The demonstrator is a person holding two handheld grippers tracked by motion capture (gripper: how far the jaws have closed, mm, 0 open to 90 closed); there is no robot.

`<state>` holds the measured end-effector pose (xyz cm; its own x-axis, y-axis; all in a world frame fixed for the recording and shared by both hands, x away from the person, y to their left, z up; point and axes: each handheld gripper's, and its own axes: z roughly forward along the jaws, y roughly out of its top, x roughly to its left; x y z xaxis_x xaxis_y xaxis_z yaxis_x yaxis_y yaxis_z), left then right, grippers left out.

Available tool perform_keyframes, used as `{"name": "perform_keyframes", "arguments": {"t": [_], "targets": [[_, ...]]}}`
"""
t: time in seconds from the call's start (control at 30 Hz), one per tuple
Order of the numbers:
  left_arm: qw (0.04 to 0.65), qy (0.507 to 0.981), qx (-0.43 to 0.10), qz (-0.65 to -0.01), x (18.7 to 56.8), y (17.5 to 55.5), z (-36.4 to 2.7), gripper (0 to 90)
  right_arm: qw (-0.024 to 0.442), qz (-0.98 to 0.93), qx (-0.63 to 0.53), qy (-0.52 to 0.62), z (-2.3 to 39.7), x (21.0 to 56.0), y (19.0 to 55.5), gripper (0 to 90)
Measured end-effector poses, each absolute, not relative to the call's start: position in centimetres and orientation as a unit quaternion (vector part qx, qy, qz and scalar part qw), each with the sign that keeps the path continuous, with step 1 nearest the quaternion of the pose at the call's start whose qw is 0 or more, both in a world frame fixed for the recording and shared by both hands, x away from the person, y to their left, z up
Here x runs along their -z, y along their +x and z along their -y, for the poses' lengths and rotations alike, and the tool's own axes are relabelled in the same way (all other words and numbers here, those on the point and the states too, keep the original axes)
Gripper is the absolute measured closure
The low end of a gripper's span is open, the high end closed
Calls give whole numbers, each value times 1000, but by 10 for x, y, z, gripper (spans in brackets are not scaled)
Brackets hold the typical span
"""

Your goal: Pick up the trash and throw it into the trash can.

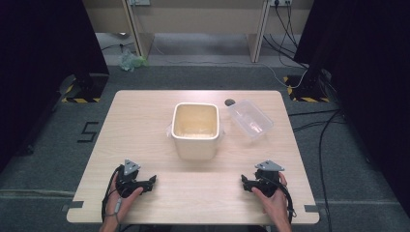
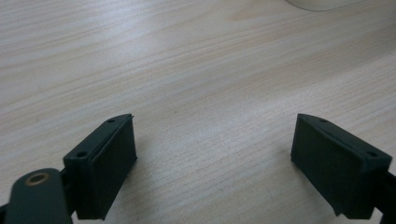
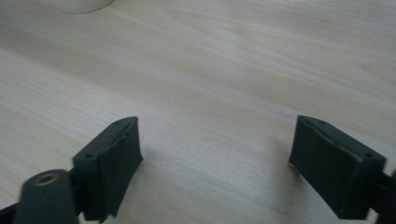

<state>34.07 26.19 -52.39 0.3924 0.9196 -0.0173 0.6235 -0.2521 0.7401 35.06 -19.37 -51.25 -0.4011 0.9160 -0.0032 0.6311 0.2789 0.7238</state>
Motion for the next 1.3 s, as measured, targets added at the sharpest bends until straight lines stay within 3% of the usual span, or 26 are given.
{"name": "perform_keyframes", "arguments": {"t": [0.47, 0.77, 1.03, 1.3], "targets": [[342, 761, -216, -507, 524, 341, -262, 131, 242, -753, -349, 502, 210, 480, 372, 153], [342, 761, -216, -507, 524, 341, -262, 131, 250, -741, -352, 514, 221, 454, 412, 159], [342, 761, -216, -507, 524, 341, -262, 131, 246, -729, -359, 528, 223, 451, 439, 194], [342, 761, -214, -507, 524, 341, -262, 131, 274, -721, -343, 536, 225, 445, 463, 207]]}}
